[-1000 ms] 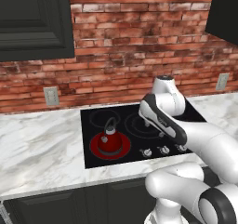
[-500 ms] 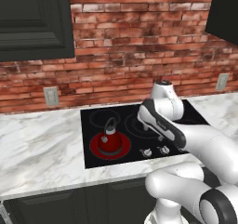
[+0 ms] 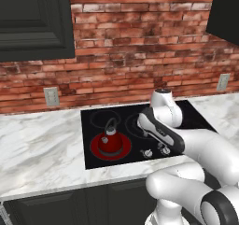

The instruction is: Lower the heat of the kettle.

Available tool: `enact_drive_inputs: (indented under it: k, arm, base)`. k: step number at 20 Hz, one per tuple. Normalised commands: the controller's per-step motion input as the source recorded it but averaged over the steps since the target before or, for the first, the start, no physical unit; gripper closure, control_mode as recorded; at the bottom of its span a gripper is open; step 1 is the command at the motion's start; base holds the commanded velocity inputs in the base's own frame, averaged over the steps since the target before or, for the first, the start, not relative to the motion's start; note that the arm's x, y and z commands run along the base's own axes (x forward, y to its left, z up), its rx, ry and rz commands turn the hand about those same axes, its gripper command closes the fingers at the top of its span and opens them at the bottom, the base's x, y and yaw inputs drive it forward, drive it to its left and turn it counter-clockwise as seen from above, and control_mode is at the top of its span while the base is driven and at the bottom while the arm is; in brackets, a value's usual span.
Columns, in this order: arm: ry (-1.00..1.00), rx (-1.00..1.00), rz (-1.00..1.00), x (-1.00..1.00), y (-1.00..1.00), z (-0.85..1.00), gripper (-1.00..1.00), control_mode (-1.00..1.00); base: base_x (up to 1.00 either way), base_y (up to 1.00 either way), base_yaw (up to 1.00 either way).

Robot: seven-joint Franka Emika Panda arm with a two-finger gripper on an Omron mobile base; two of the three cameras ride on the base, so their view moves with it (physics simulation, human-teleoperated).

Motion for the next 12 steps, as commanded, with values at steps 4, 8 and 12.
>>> enact_drive_inputs:
  k: [4,8,12]
  arm:
    - [0.00,0.00,0.00,0.00,-0.03,-0.26,-1.00,-1.00]
    - [0.00,0.00,0.02,0.00,-0.05,-0.32,-1.00,-1.00]
    - [0.00,0.00,0.05,0.01,-0.08,-0.34,-1.00,-1.00]
  base:
    - [0.00,0.00,0.00]
    - [0.00,0.00,0.00]
    - [0.00,0.00,0.00]
